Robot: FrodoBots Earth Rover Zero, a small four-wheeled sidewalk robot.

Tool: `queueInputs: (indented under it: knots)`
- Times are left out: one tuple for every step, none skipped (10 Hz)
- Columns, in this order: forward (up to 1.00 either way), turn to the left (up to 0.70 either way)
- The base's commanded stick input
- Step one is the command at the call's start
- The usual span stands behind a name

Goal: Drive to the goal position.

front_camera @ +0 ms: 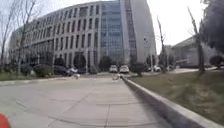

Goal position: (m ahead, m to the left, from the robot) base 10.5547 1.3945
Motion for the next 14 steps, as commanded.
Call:
queueInputs:
  knots:
    - [0.70, 0.00]
    - [0.70, 0.00]
    - [0.70, 0.00]
    - [0.70, 0.00]
    - [0.70, -0.05]
    - [0.70, -0.16]
    - [0.70, -0.27]
    - [0.70, 0.00]
    - [0.70, 0.00]
    - [0.70, 0.00]
    - [0.70, 0.00]
    - [0.70, 0.00]
    - [0.70, 0.00]
    - [0.70, 0.00]
